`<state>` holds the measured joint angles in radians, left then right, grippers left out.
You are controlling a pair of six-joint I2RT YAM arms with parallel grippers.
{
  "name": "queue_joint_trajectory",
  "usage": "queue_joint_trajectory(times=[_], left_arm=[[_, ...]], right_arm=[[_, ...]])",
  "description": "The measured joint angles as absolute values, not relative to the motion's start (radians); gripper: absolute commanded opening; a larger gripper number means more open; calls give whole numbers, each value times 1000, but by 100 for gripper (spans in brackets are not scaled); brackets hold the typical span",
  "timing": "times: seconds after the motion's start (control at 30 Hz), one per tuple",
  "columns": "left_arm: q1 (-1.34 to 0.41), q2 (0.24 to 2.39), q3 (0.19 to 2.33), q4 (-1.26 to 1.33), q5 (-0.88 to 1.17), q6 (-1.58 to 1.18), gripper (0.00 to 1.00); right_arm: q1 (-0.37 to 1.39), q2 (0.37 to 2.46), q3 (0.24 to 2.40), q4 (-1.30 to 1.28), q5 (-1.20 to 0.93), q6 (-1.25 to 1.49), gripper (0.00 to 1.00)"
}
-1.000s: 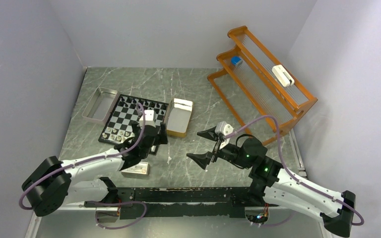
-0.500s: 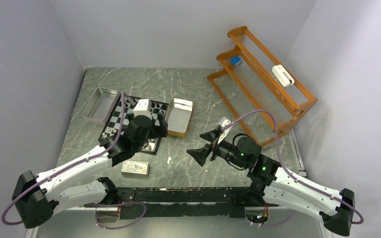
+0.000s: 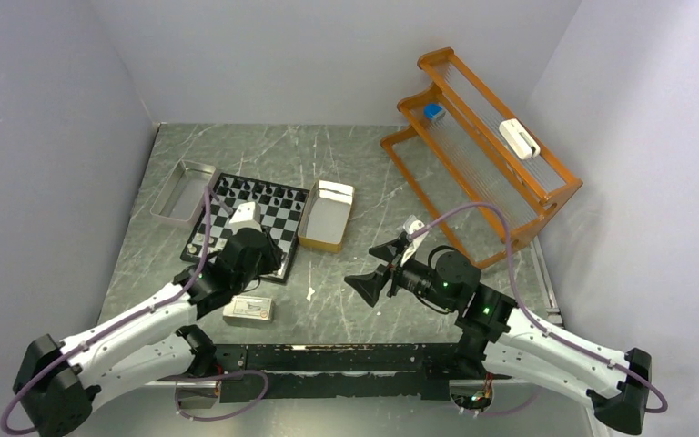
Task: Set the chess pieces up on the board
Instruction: Reset both arms
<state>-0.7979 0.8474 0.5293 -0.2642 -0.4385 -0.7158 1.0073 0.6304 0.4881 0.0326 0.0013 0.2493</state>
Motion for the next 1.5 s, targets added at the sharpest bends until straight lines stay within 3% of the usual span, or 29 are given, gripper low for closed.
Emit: queue_joint_trajectory(times=[0.07,0.1,0.27,0.47,1.23,1.33,1.5], left_arm=[[-745,900,529,-275,-406,-730,8],[-710,933,529,-283,-388,-737,6],[-624,1011,526,-313,-329,-754,12],[-618,1032,513,-304,-297,-768,8],[-618,1102,511,-255,-287,-772,5],[-618,1103,511,-256,-288,-772,10],[-618,1090,524,-307,-291,-772,28]], right_arm=[[1007,620,488,33,4,250,100],[1007,616,488,32,6,250,100],[1007,612,488,25,17,247,100],[1007,613,488,24,20,247,100],[1007,625,488,24,24,239,100],[1007,625,488,24,24,239,100],[1007,625,488,24,24,239,100]])
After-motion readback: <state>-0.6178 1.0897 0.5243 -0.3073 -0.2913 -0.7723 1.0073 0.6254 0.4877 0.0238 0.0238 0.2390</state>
